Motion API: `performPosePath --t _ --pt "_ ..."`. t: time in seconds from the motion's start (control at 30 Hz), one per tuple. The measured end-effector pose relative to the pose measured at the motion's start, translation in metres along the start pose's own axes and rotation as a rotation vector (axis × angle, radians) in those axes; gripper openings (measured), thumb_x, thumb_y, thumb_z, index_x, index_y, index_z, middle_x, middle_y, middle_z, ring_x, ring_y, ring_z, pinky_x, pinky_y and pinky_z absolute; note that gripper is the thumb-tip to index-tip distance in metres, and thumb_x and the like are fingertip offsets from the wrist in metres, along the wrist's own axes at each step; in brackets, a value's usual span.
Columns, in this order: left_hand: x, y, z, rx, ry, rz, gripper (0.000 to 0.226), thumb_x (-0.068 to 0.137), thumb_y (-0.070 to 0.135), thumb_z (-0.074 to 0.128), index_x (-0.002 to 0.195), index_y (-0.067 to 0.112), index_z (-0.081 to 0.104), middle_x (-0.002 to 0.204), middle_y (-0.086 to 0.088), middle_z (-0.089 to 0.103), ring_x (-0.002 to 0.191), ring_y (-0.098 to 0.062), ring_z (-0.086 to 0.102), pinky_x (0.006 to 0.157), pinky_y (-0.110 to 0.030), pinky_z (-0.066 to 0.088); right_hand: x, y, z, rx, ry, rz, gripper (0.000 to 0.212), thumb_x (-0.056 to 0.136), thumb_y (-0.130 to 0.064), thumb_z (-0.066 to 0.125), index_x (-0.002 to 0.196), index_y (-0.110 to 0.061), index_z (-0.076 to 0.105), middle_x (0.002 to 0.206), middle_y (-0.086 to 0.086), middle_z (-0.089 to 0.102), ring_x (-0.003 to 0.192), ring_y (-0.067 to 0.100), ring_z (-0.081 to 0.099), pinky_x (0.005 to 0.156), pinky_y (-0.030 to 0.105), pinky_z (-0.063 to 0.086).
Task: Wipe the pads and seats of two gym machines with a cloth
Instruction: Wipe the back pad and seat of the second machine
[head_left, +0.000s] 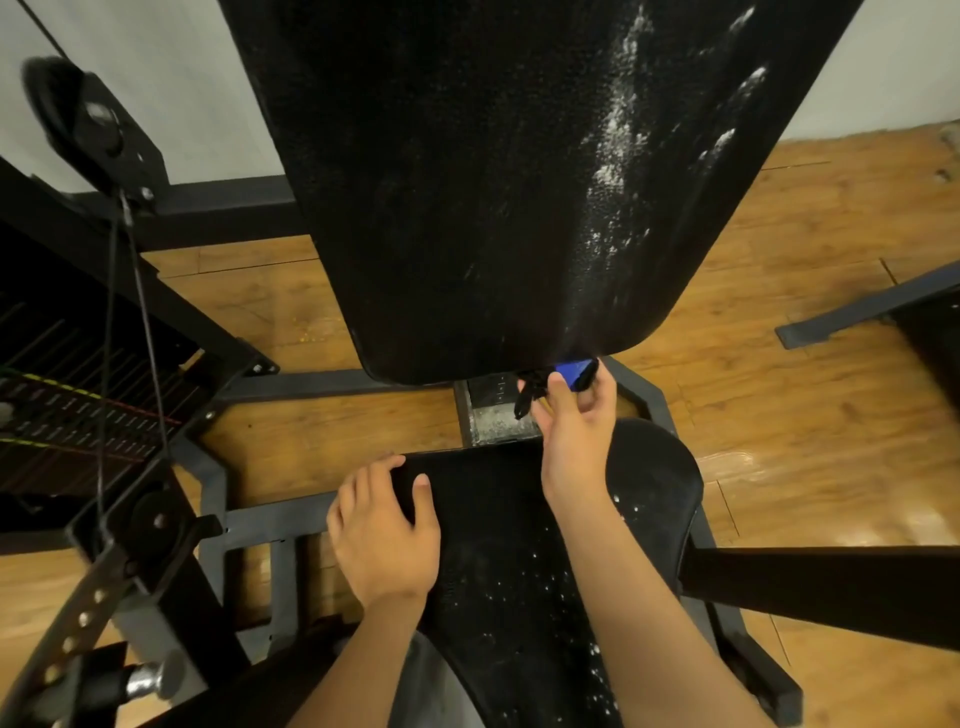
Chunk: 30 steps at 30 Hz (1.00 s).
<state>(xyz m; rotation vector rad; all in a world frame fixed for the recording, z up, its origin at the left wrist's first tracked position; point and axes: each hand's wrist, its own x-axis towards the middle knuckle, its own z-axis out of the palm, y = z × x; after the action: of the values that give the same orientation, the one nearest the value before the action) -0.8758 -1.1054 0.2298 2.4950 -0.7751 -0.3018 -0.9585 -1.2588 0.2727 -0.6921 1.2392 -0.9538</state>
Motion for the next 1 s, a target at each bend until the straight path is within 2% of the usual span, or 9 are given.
performPosePath --t 0.13,0.2,0.37,0.5,0.6,0.7,0.8,0.9,1.0 --pt "0.000 -0.002 0.000 0.003 -0.008 -0.003 0.028 0.094 0.040 0.046 0.116 0.025 0.056 0.117 0.003 0.060 0.120 -0.019 0.049 0.104 -0.042 0.033 0.000 -0.008 -0.011 -0.078 0.030 -0.029 0.043 0.094 -0.009 0.055 0.133 -0.024 0.048 0.126 0.004 0.060 0.105 0.011 0.065 0.080 0.026 0.056" --pt "0.000 -0.001 0.001 0.006 -0.010 -0.009 0.027 0.094 0.038 0.048 0.116 0.024 0.056 0.117 0.003 0.060 0.120 -0.019 0.049 0.104 -0.042 0.033 -0.001 -0.013 -0.015 -0.062 0.083 -0.045 0.044 0.095 -0.009 0.054 0.136 -0.022 0.047 0.123 0.003 0.061 0.100 0.008 0.067 0.075 0.022 0.056" --pt "-0.001 -0.001 0.001 0.004 -0.010 0.000 0.027 0.094 0.040 0.047 0.116 0.026 0.056 0.117 0.005 0.060 0.120 -0.017 0.049 0.104 -0.041 0.034 -0.008 -0.015 -0.002 0.022 0.163 -0.013 0.044 0.095 -0.010 0.053 0.135 -0.028 0.046 0.128 0.000 0.057 0.103 0.009 0.064 0.074 0.021 0.054" --pt "0.001 0.000 0.000 -0.001 -0.008 0.010 0.035 0.091 0.047 0.035 0.114 0.029 0.054 0.115 0.007 0.060 0.118 -0.015 0.048 0.103 -0.040 0.034 -0.032 0.005 0.025 -0.014 0.004 0.059 0.043 0.093 -0.007 0.055 0.131 -0.027 0.049 0.124 0.002 0.059 0.100 0.011 0.067 0.073 0.023 0.056" --pt "0.001 0.001 0.001 -0.015 0.004 0.004 0.037 0.090 0.047 0.033 0.114 0.029 0.055 0.116 0.009 0.060 0.119 -0.014 0.048 0.105 -0.040 0.032 -0.051 0.021 0.041 -0.004 -0.189 0.119 0.043 0.093 -0.002 0.053 0.132 -0.019 0.048 0.128 0.006 0.058 0.109 0.017 0.064 0.083 0.028 0.057" --pt "-0.001 -0.003 0.005 -0.011 0.050 -0.144 0.038 0.091 0.048 0.033 0.115 0.029 0.055 0.117 0.007 0.060 0.119 -0.018 0.049 0.107 -0.045 0.030 -0.051 0.020 0.037 -0.030 -0.270 0.146 0.042 0.092 -0.001 0.053 0.130 -0.019 0.050 0.125 0.005 0.061 0.112 0.017 0.063 0.090 0.036 0.055" --pt "-0.003 -0.008 0.004 -0.120 0.092 -0.417 0.047 0.091 0.054 0.033 0.122 0.026 0.052 0.123 0.000 0.057 0.116 -0.027 0.052 0.098 -0.046 0.037 -0.043 0.013 0.025 -0.041 -0.233 0.142 0.040 0.092 -0.001 0.053 0.123 -0.027 0.054 0.125 0.002 0.062 0.111 0.015 0.063 0.085 0.032 0.055" --pt "-0.005 -0.006 0.004 -0.213 0.074 -0.474 0.041 0.095 0.048 0.043 0.127 0.023 0.049 0.124 -0.001 0.056 0.107 -0.028 0.057 0.080 -0.035 0.039 -0.042 0.014 0.028 -0.007 -0.197 0.142 0.041 0.093 -0.003 0.053 0.123 -0.031 0.053 0.125 0.001 0.060 0.112 0.017 0.063 0.087 0.031 0.054" --pt "-0.004 -0.005 0.003 -0.229 0.085 -0.467 0.038 0.095 0.044 0.047 0.126 0.021 0.050 0.123 -0.001 0.057 0.105 -0.027 0.058 0.078 -0.036 0.041 -0.047 0.021 0.045 0.054 -0.239 0.169 0.042 0.094 -0.002 0.052 0.128 -0.027 0.051 0.125 0.003 0.061 0.112 0.019 0.063 0.096 0.039 0.051"
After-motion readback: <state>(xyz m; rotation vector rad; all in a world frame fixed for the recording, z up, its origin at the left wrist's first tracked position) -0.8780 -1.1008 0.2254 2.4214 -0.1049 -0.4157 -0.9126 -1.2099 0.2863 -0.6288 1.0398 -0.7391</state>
